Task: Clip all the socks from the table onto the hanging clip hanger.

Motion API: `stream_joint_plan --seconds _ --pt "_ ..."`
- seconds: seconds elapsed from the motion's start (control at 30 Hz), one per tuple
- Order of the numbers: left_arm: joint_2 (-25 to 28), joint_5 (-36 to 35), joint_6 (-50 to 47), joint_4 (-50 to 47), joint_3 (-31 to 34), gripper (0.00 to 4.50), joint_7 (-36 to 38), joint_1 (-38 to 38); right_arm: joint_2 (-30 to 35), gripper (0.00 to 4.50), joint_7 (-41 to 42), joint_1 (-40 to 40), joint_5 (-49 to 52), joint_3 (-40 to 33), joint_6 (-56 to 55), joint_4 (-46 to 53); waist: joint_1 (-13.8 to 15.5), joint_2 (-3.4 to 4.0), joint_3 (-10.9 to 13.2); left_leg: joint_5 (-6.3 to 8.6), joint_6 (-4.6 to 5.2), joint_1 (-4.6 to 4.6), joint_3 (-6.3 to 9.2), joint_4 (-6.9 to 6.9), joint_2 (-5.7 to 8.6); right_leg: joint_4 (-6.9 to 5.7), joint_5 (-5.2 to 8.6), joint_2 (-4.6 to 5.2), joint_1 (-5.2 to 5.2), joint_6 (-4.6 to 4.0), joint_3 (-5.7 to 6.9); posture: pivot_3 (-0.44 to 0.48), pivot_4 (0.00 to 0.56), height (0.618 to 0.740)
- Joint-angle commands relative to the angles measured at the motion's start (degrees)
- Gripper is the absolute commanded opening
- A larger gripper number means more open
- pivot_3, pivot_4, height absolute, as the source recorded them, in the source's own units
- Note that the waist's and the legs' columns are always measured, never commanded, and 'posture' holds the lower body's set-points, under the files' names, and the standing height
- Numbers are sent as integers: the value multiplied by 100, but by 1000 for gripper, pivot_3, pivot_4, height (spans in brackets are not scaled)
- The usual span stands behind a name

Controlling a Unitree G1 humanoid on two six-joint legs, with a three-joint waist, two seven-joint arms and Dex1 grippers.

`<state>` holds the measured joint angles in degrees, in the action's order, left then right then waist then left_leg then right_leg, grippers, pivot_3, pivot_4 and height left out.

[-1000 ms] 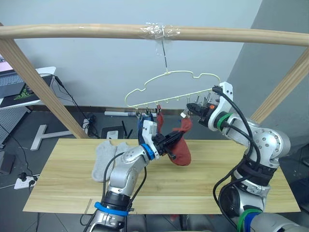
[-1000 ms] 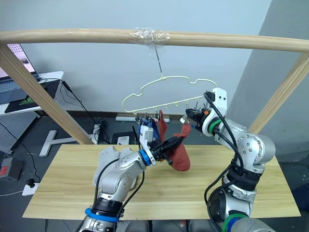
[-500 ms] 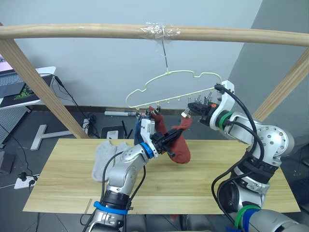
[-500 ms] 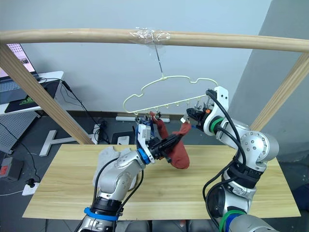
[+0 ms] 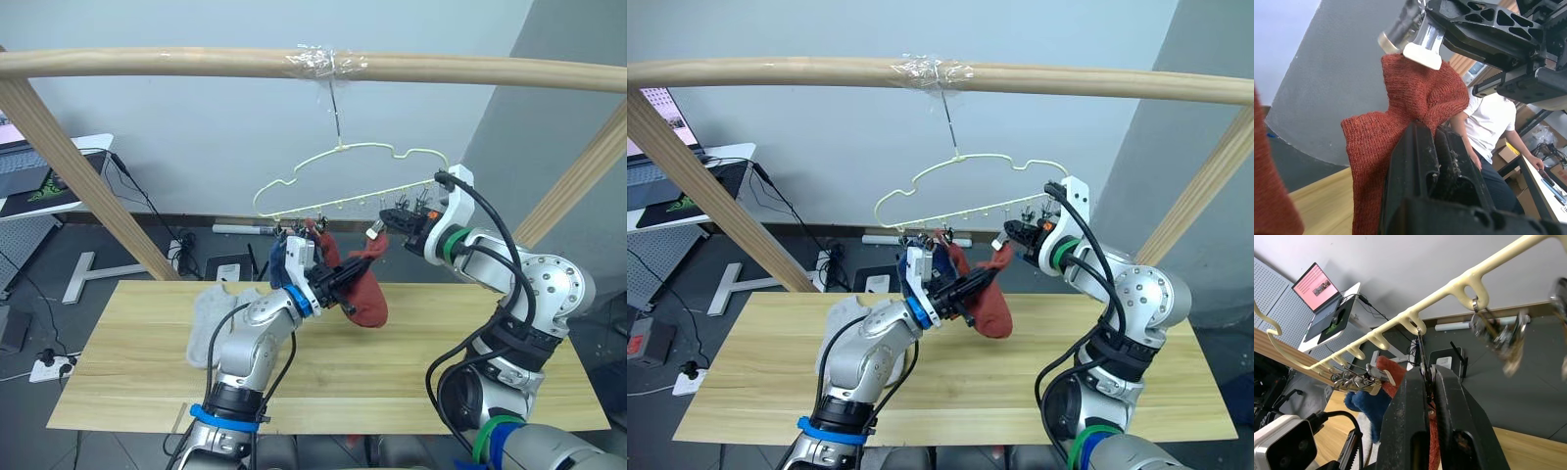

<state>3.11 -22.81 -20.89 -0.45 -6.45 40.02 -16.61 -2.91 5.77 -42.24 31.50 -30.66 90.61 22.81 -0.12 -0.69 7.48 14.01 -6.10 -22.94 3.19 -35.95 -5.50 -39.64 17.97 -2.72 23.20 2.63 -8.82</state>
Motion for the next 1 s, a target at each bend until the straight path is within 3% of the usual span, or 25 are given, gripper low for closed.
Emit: stream_joint_plan --seconds 0.03,0.13,0.23,0.57,0.67,0.8,1.0 --pt "-41 -119 85 -212 1 25 -9 -75 -111 0 -94 -66 -18 -225 127 163 0 0 0 0 0 0 0 1 0 3 0 0 0 0 0 68 147 740" --pt "-42 -124 84 -246 -11 25 -14 -57 -183 0 -57 -71 23 -279 169 216 0 0 0 0 0 -1 1 5 0 7 0 0 0 0 1 71 140 740" --pt "-28 -130 80 -258 -12 0 -17 -35 -141 838 28 -50 64 -266 166 244 -1 1 1 0 0 -3 1 6 0 12 0 0 0 0 1 68 139 740" --pt "65 -38 151 -77 -57 0 25 -75 149 4399 234 -33 457 -464 189 633 -23 10 6 0 1 -5 1 17 0 22 0 1 1 0 0 50 121 740" --pt "145 15 226 122 -24 0 68 -159 495 4457 436 273 740 -278 189 1095 -26 10 6 1 1 -6 1 17 0 27 0 1 1 0 1 43 116 740" --pt "285 -178 50 235 51 1112 294 -207 1323 4500 536 1166 400 768 -704 1781 -59 9 5 1 1 -9 0 21 0 42 0 2 0 0 0 34 112 740" --pt "714 -205 -187 117 42 3025 556 -100 1461 4500 241 2241 -465 1953 -2514 1885 -228 9 5 1 1 -9 0 22 -1 46 0 2 -1 3 -1 35 103 740"
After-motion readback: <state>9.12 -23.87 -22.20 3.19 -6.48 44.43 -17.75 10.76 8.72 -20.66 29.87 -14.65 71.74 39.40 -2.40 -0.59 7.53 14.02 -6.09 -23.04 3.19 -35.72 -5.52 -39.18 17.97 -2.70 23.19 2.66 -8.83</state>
